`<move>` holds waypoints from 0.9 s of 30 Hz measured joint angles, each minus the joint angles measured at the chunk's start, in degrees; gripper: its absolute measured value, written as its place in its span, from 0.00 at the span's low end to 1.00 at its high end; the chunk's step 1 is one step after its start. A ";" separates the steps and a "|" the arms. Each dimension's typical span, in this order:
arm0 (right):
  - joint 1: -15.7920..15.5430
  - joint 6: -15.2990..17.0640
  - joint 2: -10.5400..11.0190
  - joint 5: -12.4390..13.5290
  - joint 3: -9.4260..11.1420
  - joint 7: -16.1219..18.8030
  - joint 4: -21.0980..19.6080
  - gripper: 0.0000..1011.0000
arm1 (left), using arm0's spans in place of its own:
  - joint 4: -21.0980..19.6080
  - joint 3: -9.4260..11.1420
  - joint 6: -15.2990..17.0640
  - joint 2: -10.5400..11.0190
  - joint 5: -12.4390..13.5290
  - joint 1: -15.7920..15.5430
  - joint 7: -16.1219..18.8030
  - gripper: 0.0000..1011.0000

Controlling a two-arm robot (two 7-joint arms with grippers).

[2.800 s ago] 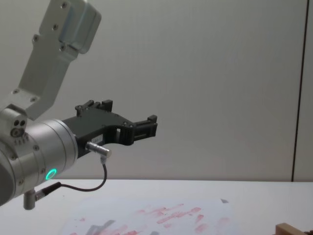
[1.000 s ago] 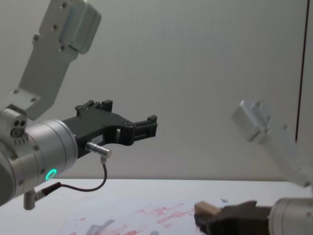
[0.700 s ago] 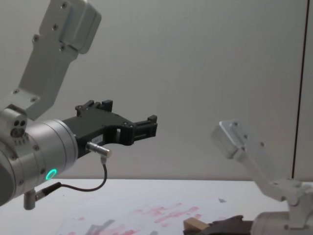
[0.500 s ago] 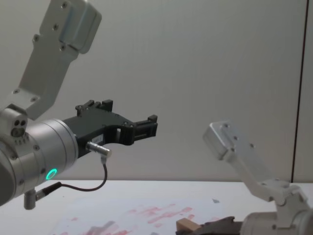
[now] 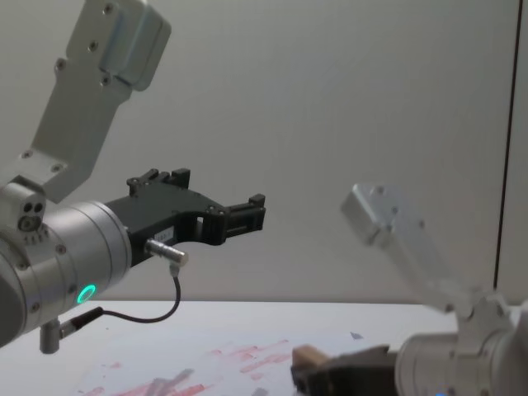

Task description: Use the one hand to pick up the stamp and affix it onto the A4 paper.

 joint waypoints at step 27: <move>-6.61 3.27 8.41 8.74 7.13 -2.94 -17.66 0.22 | 0.00 0.00 0.00 0.00 0.00 0.00 0.00 0.99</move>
